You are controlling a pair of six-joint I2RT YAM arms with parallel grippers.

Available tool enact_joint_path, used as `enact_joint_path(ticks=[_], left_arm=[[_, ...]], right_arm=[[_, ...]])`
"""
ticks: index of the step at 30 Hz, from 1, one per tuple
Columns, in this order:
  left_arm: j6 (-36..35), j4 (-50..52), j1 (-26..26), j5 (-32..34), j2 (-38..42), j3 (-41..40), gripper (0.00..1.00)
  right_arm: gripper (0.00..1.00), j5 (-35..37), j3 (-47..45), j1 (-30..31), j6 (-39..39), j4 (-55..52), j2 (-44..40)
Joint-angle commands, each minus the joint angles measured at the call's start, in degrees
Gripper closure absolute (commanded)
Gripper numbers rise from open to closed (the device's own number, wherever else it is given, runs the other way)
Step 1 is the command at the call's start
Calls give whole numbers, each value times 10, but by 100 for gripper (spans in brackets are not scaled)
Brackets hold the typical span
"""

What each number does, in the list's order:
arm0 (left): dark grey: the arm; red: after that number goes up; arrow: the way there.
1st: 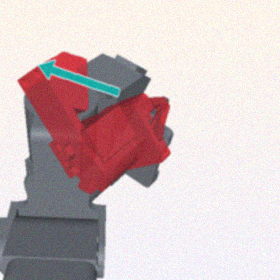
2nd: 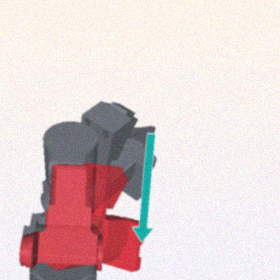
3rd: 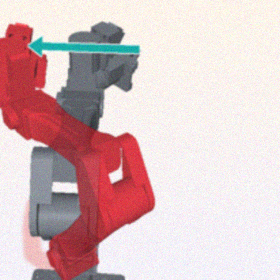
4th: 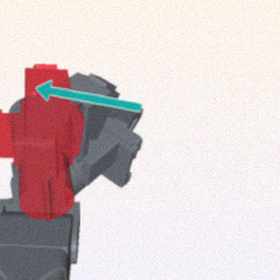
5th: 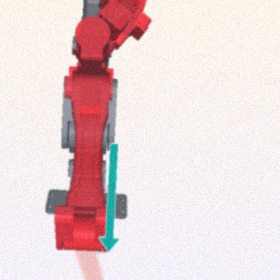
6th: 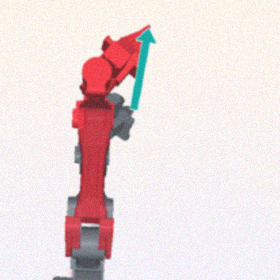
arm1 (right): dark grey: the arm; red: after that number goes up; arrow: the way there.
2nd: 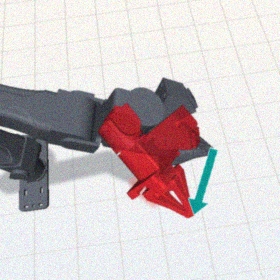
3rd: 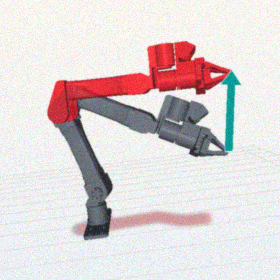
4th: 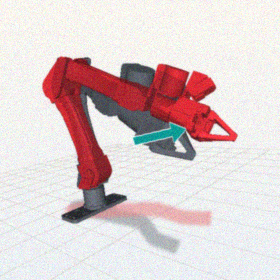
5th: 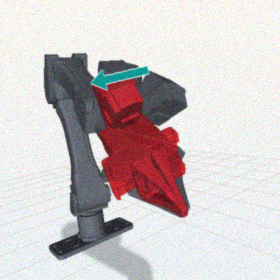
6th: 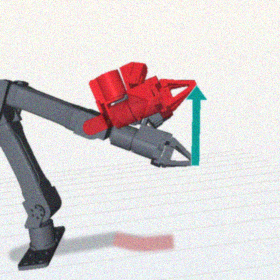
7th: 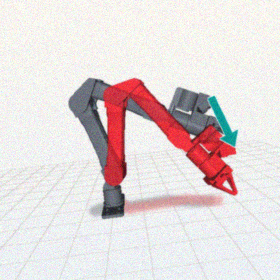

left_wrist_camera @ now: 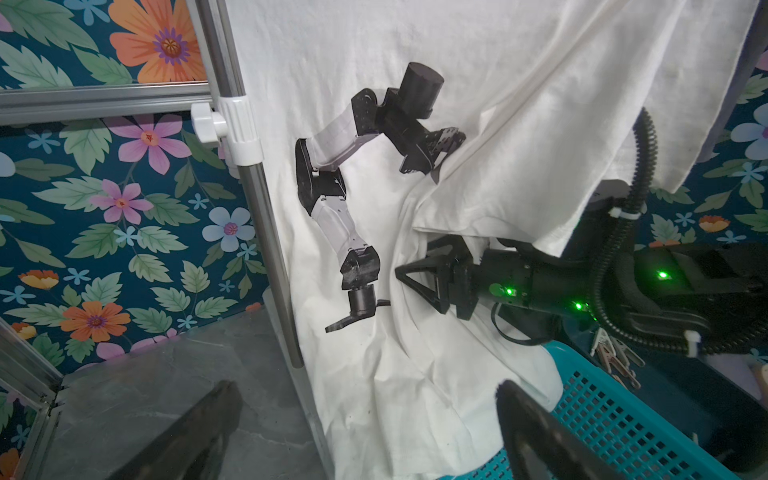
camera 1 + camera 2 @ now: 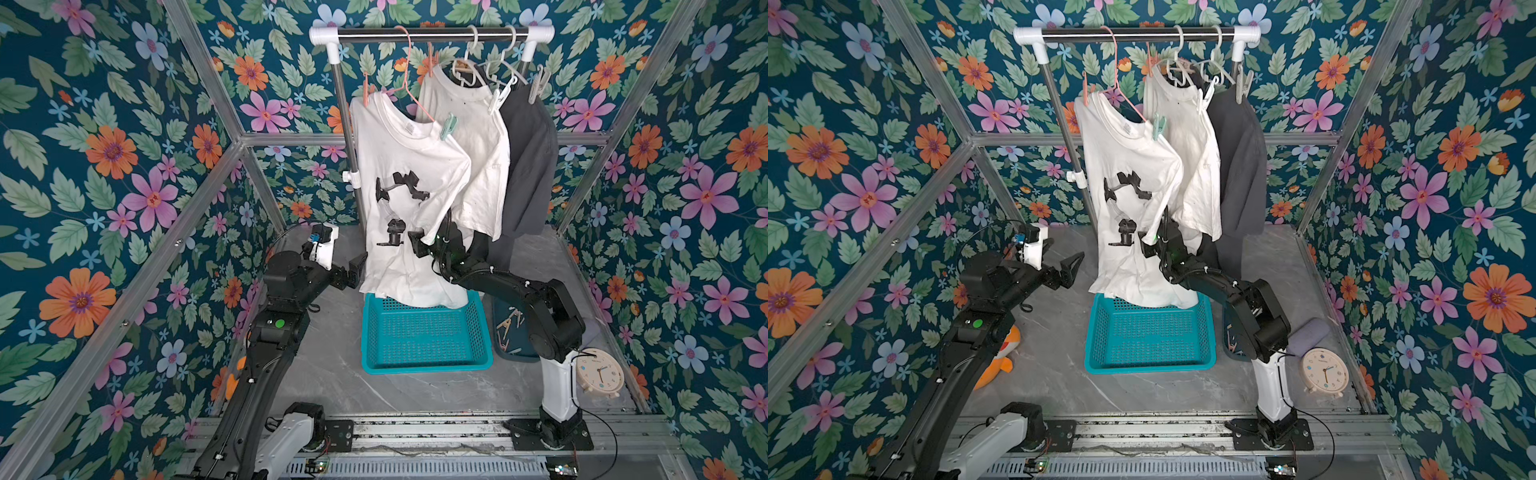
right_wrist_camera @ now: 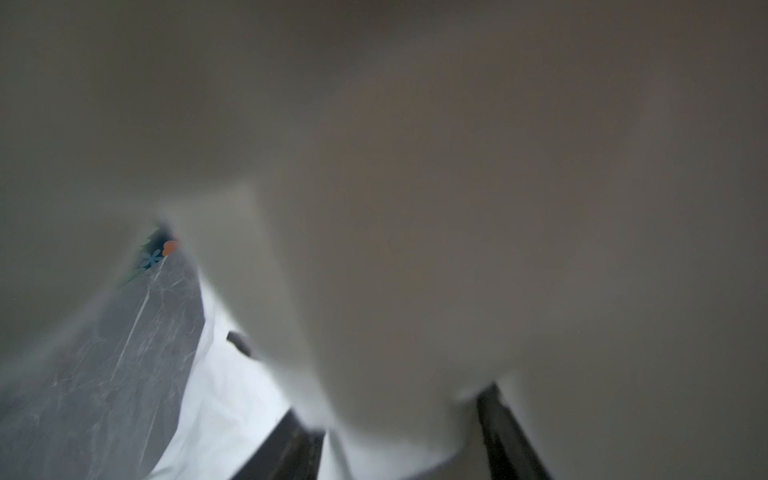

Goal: Use clothespins to secure the t-shirt on both sides of the hanger
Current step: Hang the hanger on the clothesline.

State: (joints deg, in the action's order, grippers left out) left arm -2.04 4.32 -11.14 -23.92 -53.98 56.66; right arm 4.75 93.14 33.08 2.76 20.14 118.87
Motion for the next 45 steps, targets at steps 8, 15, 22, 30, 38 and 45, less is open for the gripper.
enact_joint_path(ticks=[8,15,22,30,38,45], left_arm=[[-19,-4,1,11,-1,5,2],[-11,-18,1,13,-6,-8,2],[-1,-65,1,45,-29,-42,0],[-33,-156,2,139,-45,-113,0],[-43,-268,30,189,-82,-202,0],[3,-420,106,155,-153,-290,0]], right_arm=[[35,19,470,-25,-40,-203,221],[15,9,426,-10,-75,-222,183],[0,6,50,14,-45,-60,-35],[0,20,-215,31,-30,-22,-250],[0,55,-421,30,-31,-64,-470],[0,90,-541,-48,-33,-89,-620]])
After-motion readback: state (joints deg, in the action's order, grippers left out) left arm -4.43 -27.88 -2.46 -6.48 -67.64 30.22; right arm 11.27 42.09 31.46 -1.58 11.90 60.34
